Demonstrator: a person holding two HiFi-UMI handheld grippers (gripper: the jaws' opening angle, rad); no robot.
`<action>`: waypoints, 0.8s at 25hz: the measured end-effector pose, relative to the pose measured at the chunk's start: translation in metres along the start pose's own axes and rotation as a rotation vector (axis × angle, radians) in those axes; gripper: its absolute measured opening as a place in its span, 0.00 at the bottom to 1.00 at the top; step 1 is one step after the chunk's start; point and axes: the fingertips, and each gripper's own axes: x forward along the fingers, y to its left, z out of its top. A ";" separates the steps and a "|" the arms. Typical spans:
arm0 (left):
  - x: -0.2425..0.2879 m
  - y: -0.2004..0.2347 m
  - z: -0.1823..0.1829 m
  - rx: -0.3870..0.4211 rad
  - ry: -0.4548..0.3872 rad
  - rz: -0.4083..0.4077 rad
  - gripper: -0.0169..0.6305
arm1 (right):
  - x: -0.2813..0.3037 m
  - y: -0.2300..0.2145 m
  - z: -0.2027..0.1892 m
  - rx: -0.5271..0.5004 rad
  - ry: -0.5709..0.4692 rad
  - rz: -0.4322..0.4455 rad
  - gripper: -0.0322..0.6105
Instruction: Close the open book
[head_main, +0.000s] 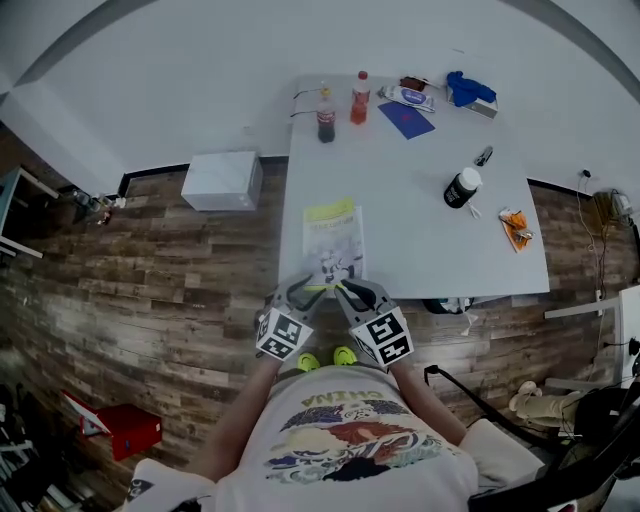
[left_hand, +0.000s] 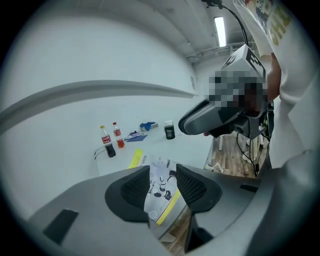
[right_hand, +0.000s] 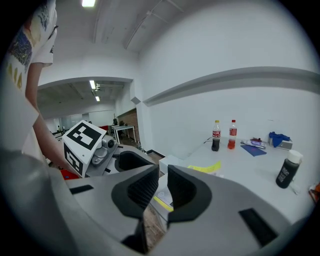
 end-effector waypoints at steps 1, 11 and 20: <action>0.000 -0.003 0.003 -0.001 -0.006 0.005 0.25 | -0.002 -0.001 0.000 -0.003 -0.004 -0.001 0.11; -0.025 -0.008 0.048 -0.078 -0.175 0.051 0.07 | -0.011 -0.004 0.007 0.001 -0.052 0.038 0.11; -0.035 -0.016 0.052 -0.165 -0.211 0.027 0.04 | -0.007 0.006 0.012 0.037 -0.078 0.103 0.11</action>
